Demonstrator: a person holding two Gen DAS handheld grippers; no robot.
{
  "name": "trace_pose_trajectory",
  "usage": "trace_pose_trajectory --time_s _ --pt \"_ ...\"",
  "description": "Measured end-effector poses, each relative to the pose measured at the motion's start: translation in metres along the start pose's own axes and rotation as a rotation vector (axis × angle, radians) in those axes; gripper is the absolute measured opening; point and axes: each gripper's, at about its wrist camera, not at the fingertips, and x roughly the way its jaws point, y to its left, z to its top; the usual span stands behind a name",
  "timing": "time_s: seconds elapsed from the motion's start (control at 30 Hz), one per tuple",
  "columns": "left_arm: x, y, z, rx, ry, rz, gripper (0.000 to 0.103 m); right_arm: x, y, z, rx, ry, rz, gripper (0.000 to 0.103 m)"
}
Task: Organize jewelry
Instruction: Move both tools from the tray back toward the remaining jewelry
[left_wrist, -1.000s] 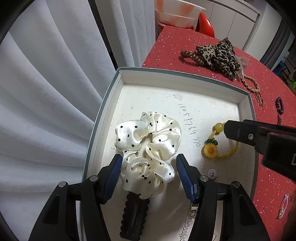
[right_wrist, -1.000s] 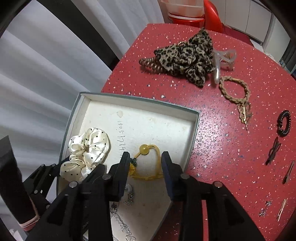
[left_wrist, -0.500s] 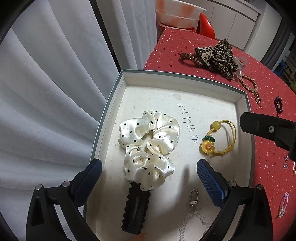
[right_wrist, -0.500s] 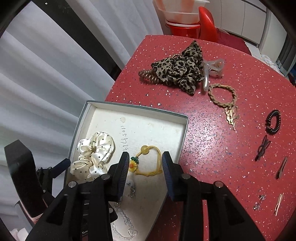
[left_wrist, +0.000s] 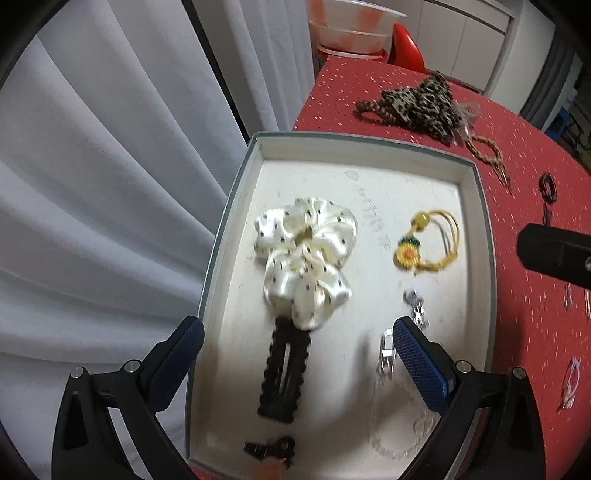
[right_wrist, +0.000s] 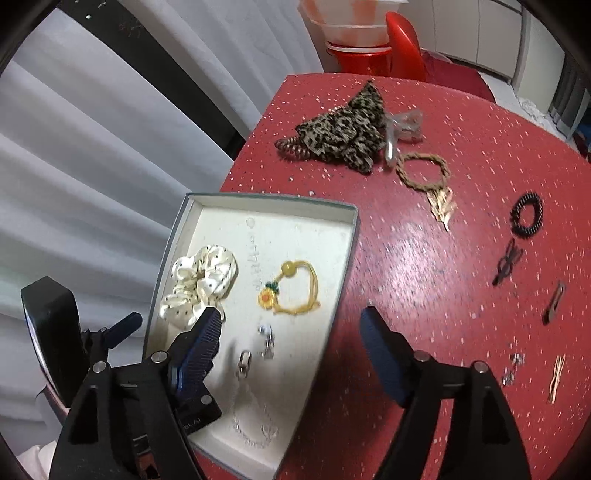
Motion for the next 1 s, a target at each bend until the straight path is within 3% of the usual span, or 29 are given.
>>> trace_pose_trajectory --time_s 0.33,0.47,0.77,1.0 --pt "-0.034 -0.015 -0.028 0.019 0.014 -0.034 0.103 -0.03 -0.05 -0.052 0.074 0.026 -0.041 0.085" --pt "-0.051 -0.034 -0.036 0.056 0.008 -0.07 0.103 -0.045 -0.08 -0.076 0.124 0.02 -0.066 0.103" --pt "-0.09 -0.104 -0.041 0.171 -0.023 -0.177 0.102 -0.084 -0.152 -0.136 0.266 0.029 -0.154 0.103" --pt "-0.094 -0.162 -0.048 0.248 -0.009 -0.221 0.102 -0.103 -0.206 -0.182 0.385 0.046 -0.218 0.103"
